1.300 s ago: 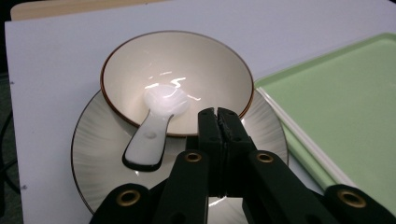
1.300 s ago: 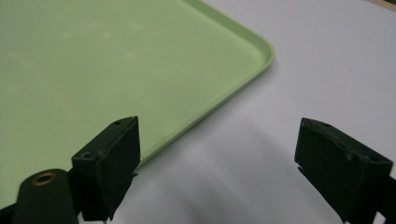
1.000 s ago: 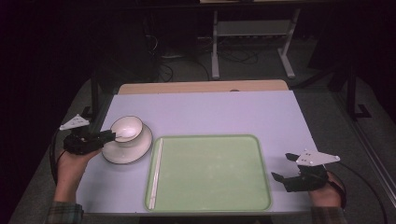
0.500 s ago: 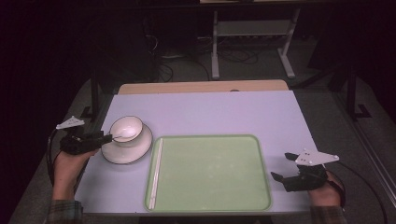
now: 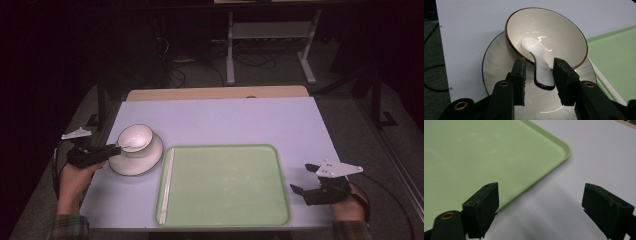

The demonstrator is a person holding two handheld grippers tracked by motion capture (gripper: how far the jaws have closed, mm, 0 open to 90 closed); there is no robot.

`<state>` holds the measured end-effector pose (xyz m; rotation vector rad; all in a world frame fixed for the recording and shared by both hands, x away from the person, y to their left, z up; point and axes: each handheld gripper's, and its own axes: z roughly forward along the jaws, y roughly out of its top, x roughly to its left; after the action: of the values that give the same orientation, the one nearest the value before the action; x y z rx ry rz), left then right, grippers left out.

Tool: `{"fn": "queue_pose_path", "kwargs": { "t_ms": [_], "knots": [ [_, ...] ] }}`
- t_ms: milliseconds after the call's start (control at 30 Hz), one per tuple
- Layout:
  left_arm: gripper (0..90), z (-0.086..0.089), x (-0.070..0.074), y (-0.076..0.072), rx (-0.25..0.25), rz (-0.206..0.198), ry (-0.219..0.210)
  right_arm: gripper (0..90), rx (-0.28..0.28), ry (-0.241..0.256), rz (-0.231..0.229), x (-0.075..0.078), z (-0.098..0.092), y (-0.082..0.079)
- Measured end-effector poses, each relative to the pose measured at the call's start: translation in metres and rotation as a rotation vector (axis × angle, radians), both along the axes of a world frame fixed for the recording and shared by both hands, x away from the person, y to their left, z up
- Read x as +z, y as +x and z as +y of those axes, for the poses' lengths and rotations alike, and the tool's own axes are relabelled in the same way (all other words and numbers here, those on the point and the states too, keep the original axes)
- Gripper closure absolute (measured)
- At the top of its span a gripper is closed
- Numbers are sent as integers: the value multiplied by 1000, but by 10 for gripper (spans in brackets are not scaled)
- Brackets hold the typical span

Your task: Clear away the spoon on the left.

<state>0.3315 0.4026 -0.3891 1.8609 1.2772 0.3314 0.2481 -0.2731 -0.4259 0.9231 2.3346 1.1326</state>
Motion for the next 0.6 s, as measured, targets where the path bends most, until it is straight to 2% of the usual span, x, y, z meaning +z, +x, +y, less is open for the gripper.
{"fn": "queue_pose_path", "kwargs": {
  "t_ms": [233, 333, 600],
  "knots": [
    [727, 0, -1, 1, -2, 3, -6, 133, 1, 0, 0, 0, 0, 0],
    [737, 1, -2, 1, -6, 9, -21, 133, 0, 2, -1, 0, -1, 0],
    [754, 0, 0, 2, -15, 14, -25, 133, 1, 1, -2, 0, -1, 0]
  ]
}}
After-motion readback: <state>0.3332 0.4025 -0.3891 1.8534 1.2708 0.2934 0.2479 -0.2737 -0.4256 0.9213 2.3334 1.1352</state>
